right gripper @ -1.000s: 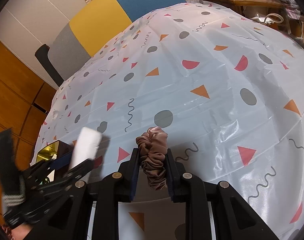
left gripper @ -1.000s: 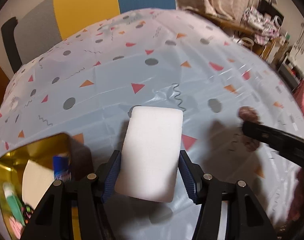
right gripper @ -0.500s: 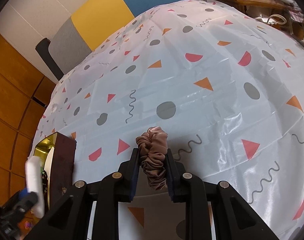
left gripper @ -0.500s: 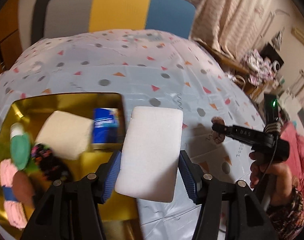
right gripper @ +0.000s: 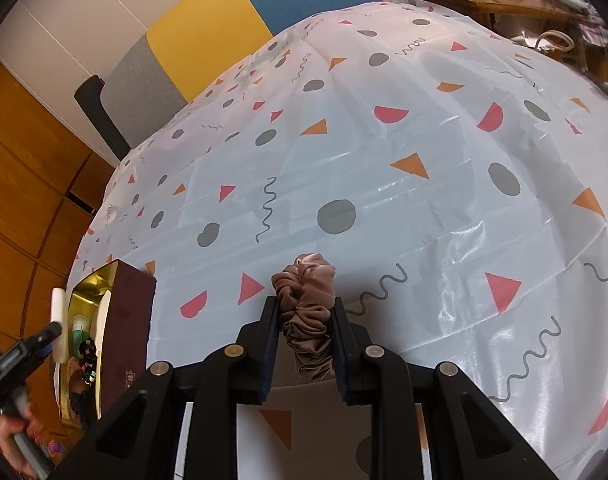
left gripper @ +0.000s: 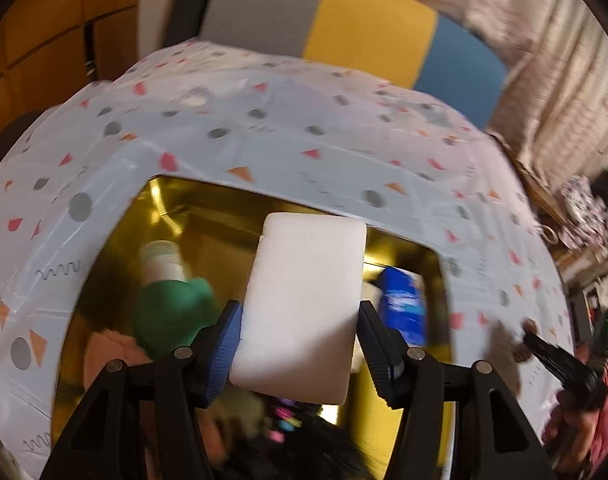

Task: Organize soft objects
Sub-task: 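Carry the white block into the tray and open the left tool, then lower the pink satin scrunchie into the tray and open the right tool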

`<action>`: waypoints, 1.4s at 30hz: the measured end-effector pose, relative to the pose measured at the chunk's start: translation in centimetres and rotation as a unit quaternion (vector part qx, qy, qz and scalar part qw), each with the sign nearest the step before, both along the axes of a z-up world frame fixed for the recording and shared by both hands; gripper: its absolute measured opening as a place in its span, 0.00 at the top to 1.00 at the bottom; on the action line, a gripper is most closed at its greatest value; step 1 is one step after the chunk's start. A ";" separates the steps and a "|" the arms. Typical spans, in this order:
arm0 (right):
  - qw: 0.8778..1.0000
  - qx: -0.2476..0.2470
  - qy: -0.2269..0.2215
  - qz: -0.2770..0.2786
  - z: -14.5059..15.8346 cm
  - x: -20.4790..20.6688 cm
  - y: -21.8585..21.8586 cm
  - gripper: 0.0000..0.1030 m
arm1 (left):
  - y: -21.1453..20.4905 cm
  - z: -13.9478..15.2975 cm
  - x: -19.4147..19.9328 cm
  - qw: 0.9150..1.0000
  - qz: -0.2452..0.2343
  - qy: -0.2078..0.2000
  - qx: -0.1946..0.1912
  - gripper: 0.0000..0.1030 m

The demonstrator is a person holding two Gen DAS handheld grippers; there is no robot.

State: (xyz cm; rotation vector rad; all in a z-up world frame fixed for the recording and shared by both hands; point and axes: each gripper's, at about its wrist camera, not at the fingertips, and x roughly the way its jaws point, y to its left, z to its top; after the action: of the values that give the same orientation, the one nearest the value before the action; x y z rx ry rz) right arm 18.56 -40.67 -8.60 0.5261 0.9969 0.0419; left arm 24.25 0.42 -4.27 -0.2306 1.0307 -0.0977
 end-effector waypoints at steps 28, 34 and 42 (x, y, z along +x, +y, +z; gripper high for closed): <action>1.000 -0.016 -0.007 0.021 0.1 0.0 0.9 0.76 | 2.8 1.5 -4.6 0.997 0.025 -0.073 -0.022 0.33; 0.999 -0.004 -0.024 0.041 0.6 -0.7 2.1 0.76 | 0.9 1.9 -9.2 0.994 -0.033 -0.100 -0.012 0.33; 0.987 0.025 -0.091 0.133 3.0 -4.3 7.6 0.76 | 1.9 1.3 -12.7 0.994 -0.041 -0.094 -0.041 0.33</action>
State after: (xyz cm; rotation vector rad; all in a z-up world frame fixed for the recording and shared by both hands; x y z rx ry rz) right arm 14.24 -33.06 -5.58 0.4249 0.8835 0.3480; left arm 11.52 2.34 -3.00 -0.2478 0.8497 -0.2322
